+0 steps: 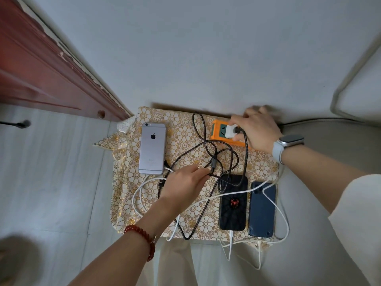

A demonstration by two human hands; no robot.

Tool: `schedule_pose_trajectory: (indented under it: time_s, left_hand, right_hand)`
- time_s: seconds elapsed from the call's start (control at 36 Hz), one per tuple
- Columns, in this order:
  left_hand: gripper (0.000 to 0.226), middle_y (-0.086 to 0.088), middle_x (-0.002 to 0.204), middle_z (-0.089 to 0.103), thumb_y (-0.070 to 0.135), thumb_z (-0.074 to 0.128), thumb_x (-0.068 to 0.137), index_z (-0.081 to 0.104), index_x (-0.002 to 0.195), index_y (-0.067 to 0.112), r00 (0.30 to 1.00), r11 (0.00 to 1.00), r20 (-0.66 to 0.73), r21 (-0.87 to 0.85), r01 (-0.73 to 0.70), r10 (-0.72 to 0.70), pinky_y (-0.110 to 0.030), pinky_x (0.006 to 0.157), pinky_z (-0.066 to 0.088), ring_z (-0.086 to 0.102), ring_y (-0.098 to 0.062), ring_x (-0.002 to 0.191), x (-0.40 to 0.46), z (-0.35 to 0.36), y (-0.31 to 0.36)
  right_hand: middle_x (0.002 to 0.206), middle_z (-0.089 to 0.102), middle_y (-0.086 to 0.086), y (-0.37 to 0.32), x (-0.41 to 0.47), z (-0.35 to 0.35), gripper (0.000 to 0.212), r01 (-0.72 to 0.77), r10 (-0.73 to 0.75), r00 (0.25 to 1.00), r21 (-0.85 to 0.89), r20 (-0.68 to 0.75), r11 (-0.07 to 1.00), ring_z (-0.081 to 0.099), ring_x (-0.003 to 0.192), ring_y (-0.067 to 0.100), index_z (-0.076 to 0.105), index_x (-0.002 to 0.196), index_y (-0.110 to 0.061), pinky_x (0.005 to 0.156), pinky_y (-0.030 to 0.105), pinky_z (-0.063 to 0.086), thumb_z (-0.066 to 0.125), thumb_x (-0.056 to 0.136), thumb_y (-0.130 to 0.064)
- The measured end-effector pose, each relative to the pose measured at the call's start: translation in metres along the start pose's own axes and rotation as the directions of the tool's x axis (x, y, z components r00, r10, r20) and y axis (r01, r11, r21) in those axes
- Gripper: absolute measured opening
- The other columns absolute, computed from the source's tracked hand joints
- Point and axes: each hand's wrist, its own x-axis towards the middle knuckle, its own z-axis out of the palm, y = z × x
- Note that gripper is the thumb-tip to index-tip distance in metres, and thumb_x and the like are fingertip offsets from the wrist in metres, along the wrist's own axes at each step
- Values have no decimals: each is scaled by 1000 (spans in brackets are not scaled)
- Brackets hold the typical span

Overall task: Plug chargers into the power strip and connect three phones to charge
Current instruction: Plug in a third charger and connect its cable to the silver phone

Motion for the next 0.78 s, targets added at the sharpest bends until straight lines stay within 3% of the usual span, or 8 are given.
schedule_pose_trajectory:
  time_s: [0.19, 0.31, 0.44, 0.58, 0.72, 0.78]
  left_hand:
    - [35, 2, 64, 64, 33, 40, 88, 70, 89, 17, 1000, 999, 9, 32, 9, -9, -20, 46, 37, 59, -19, 50, 4, -5, -2]
    - [21, 0, 63, 64, 26, 52, 85, 70, 88, 15, 999, 998, 29, 59, 18, -19, -21, 46, 39, 59, -21, 49, 7, -9, -5]
    - [15, 0, 59, 63, 22, 57, 82, 71, 84, 15, 999, 994, 36, 104, 20, -24, -20, 49, 33, 58, -21, 47, 11, -14, -3]
    - [17, -3, 64, 66, 21, 56, 85, 70, 89, 13, 998, 994, 55, 101, 35, -41, -31, 56, 49, 60, -25, 53, 13, -15, 0]
    - [22, -4, 67, 67, 22, 51, 88, 70, 90, 11, 995, 993, 83, 109, 42, -52, -37, 64, 52, 61, -26, 55, 14, -15, 1]
    - [22, -4, 68, 68, 22, 51, 87, 70, 90, 12, 996, 992, 73, 116, 44, -53, -38, 66, 52, 62, -27, 56, 15, -14, 1]
  right_hand:
    - [108, 56, 10, 2, 1, 3, 40, 13, -13, 1000, -10, 6, 1000, 47, 95, 23, 46, 122, -25, 85, 35, 28, 57, 86, -38]
    - [106, 56, 11, 2, 2, 5, 40, 20, -19, 999, -42, 26, 999, 50, 95, 25, 44, 121, -25, 86, 36, 30, 55, 86, -40]
    - [109, 58, 10, 1, 2, 2, 38, 45, -44, 999, -73, 16, 996, 49, 101, 24, 44, 122, -25, 88, 36, 31, 53, 88, -40]
    - [119, 57, 8, 2, -1, -2, 44, 52, -50, 998, -72, 29, 996, 45, 113, 22, 45, 125, -26, 94, 38, 28, 52, 86, -46]
    - [113, 62, 4, 5, -4, -1, 43, 39, -41, 999, -64, -24, 997, 48, 108, 21, 45, 129, -33, 89, 37, 28, 56, 88, -27]
    - [115, 62, 6, 5, -4, 1, 46, 37, -37, 999, -64, 8, 997, 49, 110, 22, 41, 132, -31, 91, 37, 29, 53, 88, -37]
